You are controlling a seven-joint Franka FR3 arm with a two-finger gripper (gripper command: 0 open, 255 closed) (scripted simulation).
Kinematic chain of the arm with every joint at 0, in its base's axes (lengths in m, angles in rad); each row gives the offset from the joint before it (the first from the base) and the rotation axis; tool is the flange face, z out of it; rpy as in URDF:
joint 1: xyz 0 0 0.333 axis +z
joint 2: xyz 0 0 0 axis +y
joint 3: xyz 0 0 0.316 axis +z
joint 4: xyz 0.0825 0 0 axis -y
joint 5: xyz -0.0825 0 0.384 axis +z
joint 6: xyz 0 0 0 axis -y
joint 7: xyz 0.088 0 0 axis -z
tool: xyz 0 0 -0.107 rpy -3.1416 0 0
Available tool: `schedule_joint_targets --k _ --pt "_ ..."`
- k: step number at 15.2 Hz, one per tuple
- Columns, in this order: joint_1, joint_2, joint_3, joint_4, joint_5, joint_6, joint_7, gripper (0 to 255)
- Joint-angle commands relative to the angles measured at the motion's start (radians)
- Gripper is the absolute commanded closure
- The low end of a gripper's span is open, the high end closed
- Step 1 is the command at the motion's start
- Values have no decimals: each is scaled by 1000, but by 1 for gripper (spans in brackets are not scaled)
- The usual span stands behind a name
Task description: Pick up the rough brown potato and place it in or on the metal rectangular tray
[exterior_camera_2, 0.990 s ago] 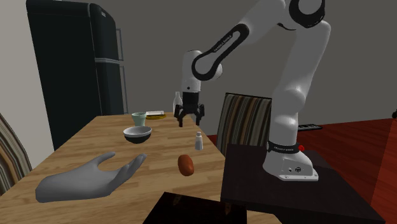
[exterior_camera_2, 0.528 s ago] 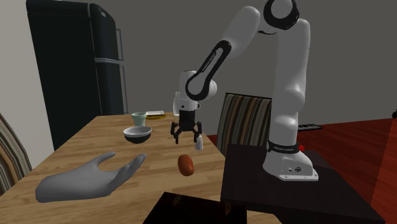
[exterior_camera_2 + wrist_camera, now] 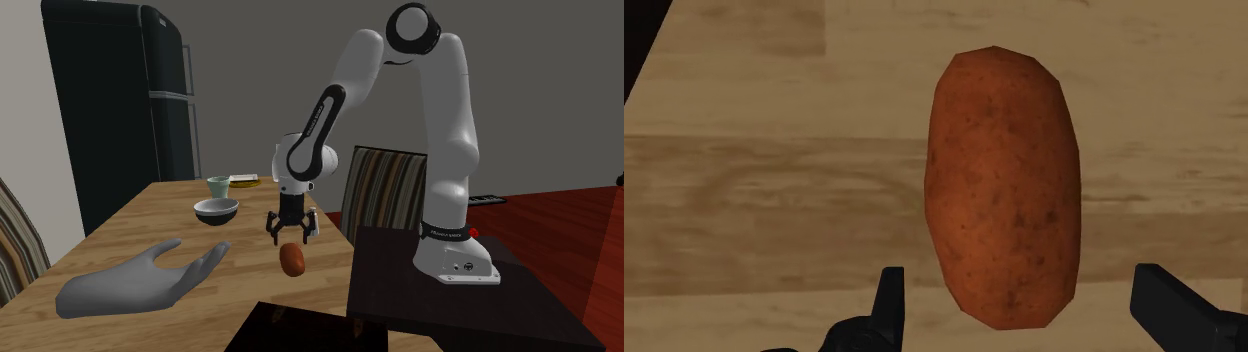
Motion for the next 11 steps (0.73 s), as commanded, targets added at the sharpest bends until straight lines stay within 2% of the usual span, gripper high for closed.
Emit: schedule_joint_targets --k 1,2,10,11 --pt "3 31 4 3 6 30 -3 0" --pt "4 57 7 7 10 51 -6 0" --pt "4 57 7 7 10 51 -7 0" --pt "4 57 7 7 10 51 -7 255"
